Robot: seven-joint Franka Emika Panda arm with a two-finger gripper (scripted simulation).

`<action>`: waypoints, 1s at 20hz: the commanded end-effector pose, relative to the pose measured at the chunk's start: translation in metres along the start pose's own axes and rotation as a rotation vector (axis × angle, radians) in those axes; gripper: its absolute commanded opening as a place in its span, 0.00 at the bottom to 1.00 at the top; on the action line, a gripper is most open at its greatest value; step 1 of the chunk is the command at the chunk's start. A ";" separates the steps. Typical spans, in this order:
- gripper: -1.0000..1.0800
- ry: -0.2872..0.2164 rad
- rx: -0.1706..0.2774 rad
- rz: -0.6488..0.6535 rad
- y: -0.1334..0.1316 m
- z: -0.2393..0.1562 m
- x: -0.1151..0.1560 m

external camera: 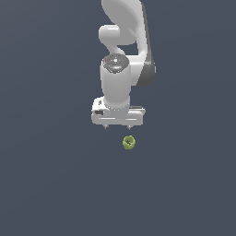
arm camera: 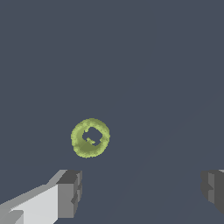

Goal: Pick up the object and move it to a goal position.

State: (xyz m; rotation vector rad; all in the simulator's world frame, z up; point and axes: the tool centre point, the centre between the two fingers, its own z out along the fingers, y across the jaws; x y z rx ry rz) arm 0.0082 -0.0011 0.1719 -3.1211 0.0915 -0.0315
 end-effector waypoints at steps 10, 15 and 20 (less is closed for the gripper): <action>0.96 -0.011 -0.036 -0.010 0.022 0.008 -0.004; 0.96 -0.011 -0.035 -0.008 0.022 0.008 -0.003; 0.96 -0.011 -0.034 0.022 0.017 0.012 -0.003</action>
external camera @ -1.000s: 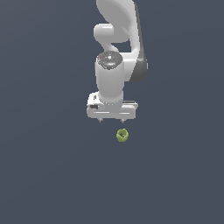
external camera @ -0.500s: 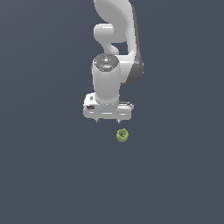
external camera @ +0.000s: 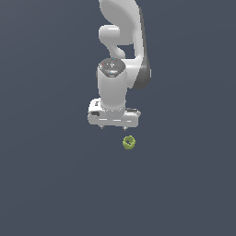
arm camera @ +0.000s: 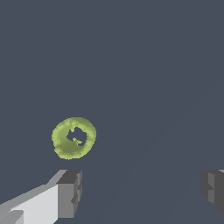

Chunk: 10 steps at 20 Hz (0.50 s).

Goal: Pick up the object and move it to a goal position.

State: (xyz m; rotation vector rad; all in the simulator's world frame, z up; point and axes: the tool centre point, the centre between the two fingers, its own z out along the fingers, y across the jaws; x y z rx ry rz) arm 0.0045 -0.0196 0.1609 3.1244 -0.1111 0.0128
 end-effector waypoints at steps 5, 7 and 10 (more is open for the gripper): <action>0.96 -0.002 0.003 0.070 -0.011 0.008 0.002; 0.96 -0.002 0.004 0.102 -0.015 0.012 0.003; 0.96 -0.004 0.006 0.158 -0.024 0.019 0.004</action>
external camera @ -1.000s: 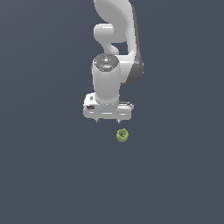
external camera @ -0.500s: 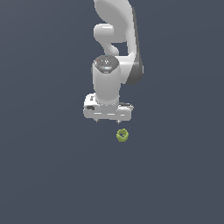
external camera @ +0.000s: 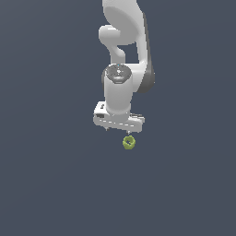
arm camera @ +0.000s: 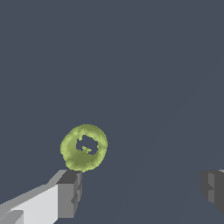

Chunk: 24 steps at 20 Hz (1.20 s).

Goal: Pick up the object and move it to a goal position.

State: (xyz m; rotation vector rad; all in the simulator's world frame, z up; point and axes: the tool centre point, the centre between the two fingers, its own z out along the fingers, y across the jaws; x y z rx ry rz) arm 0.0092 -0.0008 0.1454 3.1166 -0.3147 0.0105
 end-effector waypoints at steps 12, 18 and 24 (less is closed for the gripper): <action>0.96 -0.007 0.006 0.282 -0.042 0.034 -0.002; 0.96 -0.008 0.007 0.360 -0.053 0.043 -0.003; 0.96 -0.009 0.007 0.395 -0.058 0.047 -0.004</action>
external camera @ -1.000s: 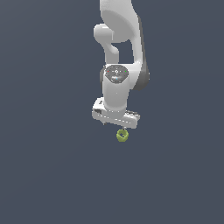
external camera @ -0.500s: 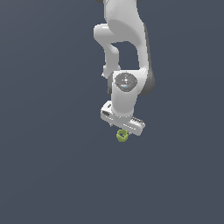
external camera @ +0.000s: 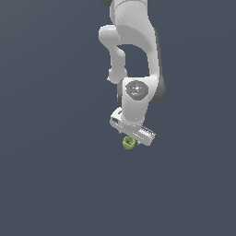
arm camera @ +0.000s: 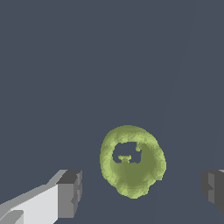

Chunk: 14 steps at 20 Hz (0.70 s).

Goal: Pick up the object and move it to a goal position.

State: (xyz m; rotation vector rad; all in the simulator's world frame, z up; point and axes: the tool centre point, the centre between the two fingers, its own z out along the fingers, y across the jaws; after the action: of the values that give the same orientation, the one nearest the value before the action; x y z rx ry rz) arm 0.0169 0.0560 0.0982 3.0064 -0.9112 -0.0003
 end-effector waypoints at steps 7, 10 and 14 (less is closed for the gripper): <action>0.96 0.000 0.000 0.007 -0.001 0.007 -0.001; 0.96 0.000 0.000 0.008 -0.001 0.020 -0.001; 0.96 0.000 0.000 0.010 0.000 0.041 -0.001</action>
State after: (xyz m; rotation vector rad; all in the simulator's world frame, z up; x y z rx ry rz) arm 0.0160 0.0569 0.0644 3.0022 -0.9249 -0.0003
